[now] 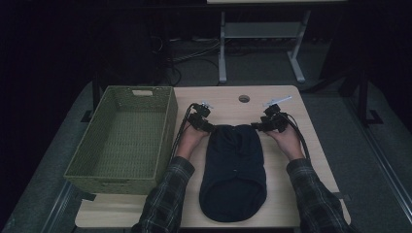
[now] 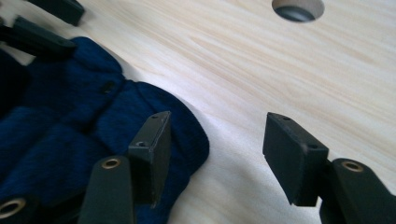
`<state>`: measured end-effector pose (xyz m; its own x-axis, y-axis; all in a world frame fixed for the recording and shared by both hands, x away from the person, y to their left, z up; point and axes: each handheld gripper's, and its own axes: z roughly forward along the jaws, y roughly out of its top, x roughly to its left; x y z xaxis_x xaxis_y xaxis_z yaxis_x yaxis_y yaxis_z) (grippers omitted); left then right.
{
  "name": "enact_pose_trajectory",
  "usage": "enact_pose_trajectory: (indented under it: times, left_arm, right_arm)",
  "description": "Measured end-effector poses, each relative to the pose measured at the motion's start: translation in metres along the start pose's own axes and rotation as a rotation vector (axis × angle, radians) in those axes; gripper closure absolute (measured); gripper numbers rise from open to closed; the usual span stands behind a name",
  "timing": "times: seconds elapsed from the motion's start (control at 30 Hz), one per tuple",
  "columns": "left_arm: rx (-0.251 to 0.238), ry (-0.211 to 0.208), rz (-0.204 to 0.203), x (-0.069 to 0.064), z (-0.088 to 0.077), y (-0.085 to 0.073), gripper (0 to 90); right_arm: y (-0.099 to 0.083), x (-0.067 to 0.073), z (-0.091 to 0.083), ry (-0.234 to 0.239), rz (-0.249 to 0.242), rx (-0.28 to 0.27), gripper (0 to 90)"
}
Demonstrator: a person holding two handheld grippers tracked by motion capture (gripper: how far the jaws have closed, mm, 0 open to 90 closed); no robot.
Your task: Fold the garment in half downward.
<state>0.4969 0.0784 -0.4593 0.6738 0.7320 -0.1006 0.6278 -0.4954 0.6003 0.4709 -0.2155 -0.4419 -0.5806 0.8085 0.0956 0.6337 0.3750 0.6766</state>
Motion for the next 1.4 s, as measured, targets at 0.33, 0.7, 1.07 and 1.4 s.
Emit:
enact_pose_trajectory:
  times: [0.33, 0.7, 1.07, 1.4]
  left_arm:
    - [-0.003, -0.004, 0.013, -0.001, 0.000, 0.000, 41.9]
    - [-0.010, -0.094, 0.017, -0.003, 0.000, -0.001, 70.3]
    - [-0.016, -0.072, 0.007, -0.008, -0.005, -0.002, 82.4]
    - [-0.147, -0.001, -0.006, -0.003, -0.038, 0.009, 82.5]
  right_arm:
    - [-0.006, -0.004, 0.022, 0.032, 0.034, 0.016, 45.1]
    - [-0.006, 0.000, 0.025, 0.073, 0.050, 0.061, 66.6]
    - [0.006, 0.017, 0.026, -0.030, -0.067, 0.102, 86.7]
    - [0.040, 0.018, 0.000, -0.040, -0.077, -0.014, 86.9]
